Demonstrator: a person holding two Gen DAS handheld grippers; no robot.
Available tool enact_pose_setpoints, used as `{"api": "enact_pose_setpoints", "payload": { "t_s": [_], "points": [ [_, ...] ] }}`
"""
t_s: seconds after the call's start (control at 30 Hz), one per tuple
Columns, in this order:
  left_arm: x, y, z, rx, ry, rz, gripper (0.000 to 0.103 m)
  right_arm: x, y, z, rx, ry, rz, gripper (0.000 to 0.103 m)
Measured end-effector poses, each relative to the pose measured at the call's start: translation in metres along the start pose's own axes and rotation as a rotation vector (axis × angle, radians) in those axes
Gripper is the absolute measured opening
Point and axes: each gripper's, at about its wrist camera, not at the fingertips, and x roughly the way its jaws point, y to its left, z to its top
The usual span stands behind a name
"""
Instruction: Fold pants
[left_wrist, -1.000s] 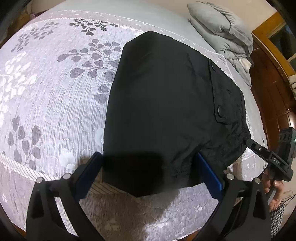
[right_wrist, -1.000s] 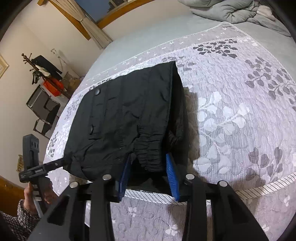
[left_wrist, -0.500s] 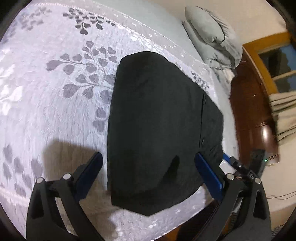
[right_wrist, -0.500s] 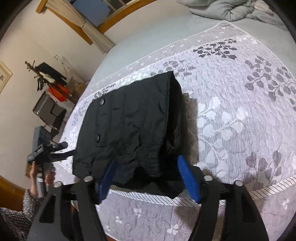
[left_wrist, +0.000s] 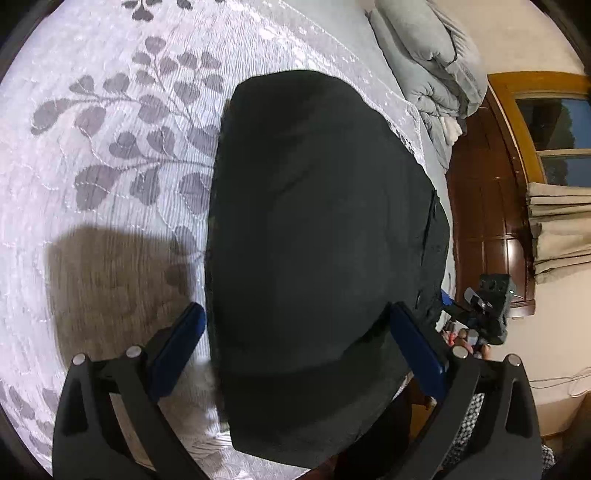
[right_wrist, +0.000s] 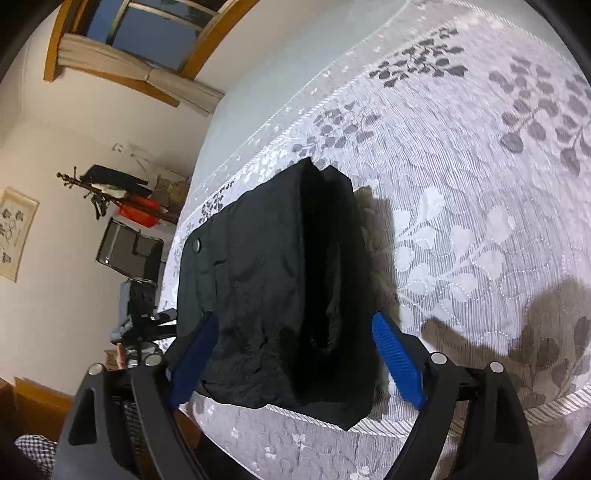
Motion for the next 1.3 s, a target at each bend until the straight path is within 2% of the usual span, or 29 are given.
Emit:
{"api": "enact_pose_setpoints", "payload": {
  "t_s": [0.47, 0.63, 0.7, 0.8, 0.9, 0.97, 1.13, 1.3],
  "points": [
    [0.024, 0.004, 0.004, 0.017, 0.074, -0.053, 0.100, 0.027, -0.020, 0.002, 0.032, 0.077, 0.024, 0.093],
    [0.031, 0.008, 0.007, 0.015, 0.096, -0.108, 0.100, 0.042, -0.031, 0.003, 0.053, 0.107, 0.023, 0.093],
    [0.032, 0.004, 0.004, 0.027, 0.091, -0.094, 0.100, 0.046, -0.033, 0.002, 0.056, 0.110, 0.027, 0.094],
    [0.035, -0.011, -0.003, 0.103, 0.098, -0.055, 0.100, 0.048, -0.034, 0.002, 0.049, 0.111, 0.035, 0.095],
    [0.043, -0.014, -0.006, 0.136, 0.128, -0.075, 0.100, 0.057, -0.034, 0.003, 0.042, 0.124, 0.035, 0.095],
    [0.050, -0.018, -0.005, 0.129, 0.147, -0.088, 0.100, 0.063, -0.032, 0.004, 0.025, 0.135, 0.026, 0.097],
    [0.065, -0.025, 0.000, 0.112, 0.181, -0.067, 0.100, 0.074, -0.020, 0.003, -0.050, 0.147, -0.004, 0.100],
    [0.073, -0.031, 0.002, 0.099, 0.186, -0.049, 0.101, 0.076, -0.013, 0.002, -0.097, 0.155, -0.022, 0.100]
  ]
}}
